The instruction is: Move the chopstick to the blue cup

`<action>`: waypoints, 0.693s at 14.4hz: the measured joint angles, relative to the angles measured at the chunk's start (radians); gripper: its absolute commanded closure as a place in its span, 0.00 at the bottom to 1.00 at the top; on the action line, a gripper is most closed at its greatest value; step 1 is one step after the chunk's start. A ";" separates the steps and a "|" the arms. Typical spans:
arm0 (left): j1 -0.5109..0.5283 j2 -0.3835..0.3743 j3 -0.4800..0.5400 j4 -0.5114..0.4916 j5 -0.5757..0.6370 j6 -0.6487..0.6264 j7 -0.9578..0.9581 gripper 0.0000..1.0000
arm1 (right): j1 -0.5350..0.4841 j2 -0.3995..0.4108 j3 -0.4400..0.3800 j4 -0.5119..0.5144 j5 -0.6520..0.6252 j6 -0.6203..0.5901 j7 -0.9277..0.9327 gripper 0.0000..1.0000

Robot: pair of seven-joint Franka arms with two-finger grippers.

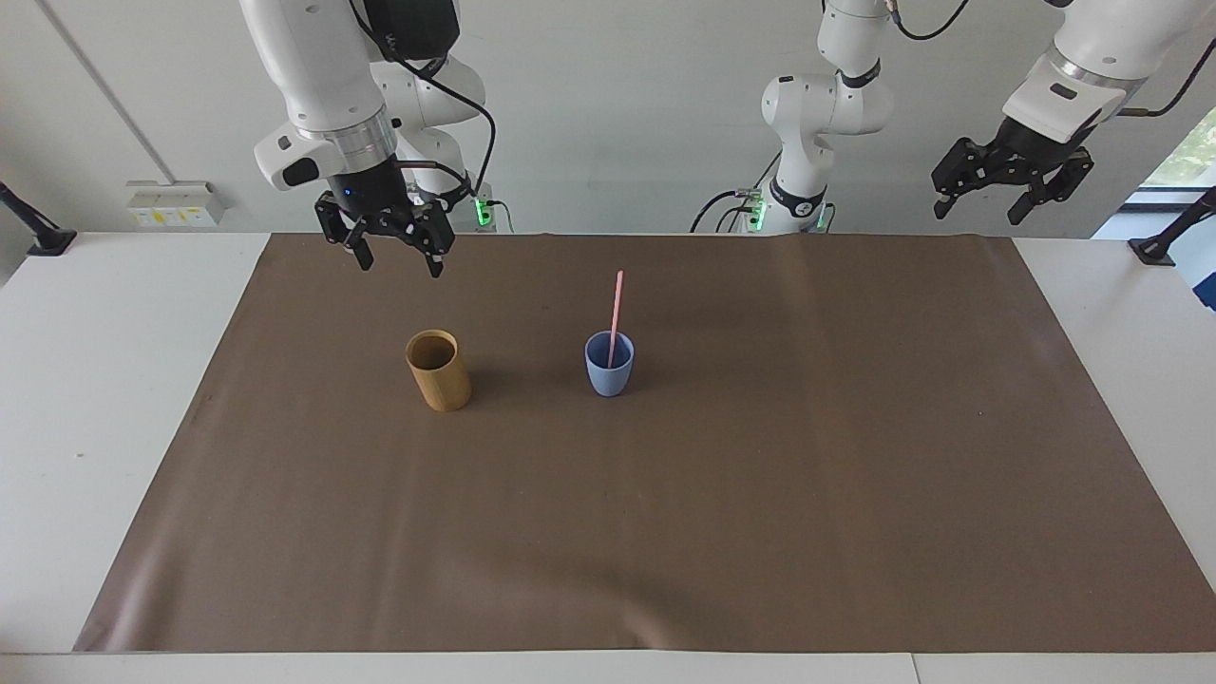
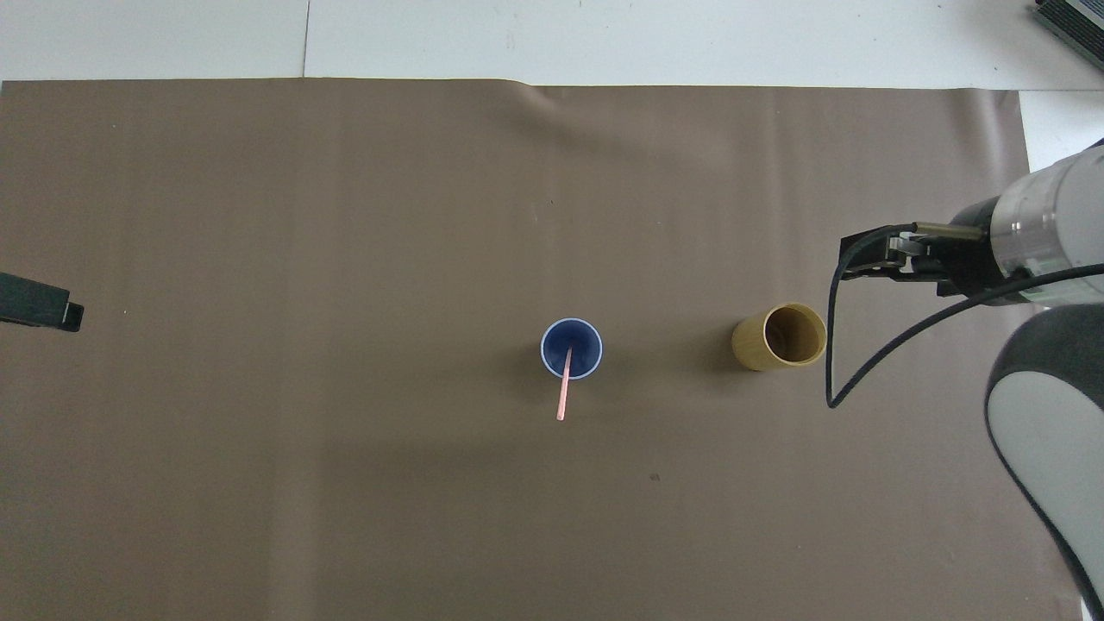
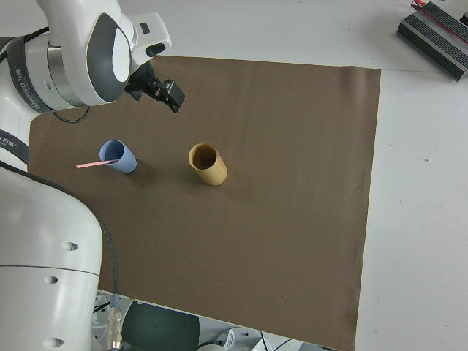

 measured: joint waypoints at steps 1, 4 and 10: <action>0.000 0.000 0.000 0.000 0.000 0.000 0.000 0.00 | -0.025 -0.009 0.000 0.000 0.000 -0.005 -0.029 0.00; 0.000 0.000 0.000 0.000 0.000 0.000 0.000 0.00 | -0.115 -0.047 -0.001 0.023 0.000 -0.078 -0.123 0.00; 0.001 0.000 0.000 0.001 0.000 0.007 0.001 0.00 | -0.171 -0.056 0.001 0.071 -0.005 -0.182 -0.203 0.00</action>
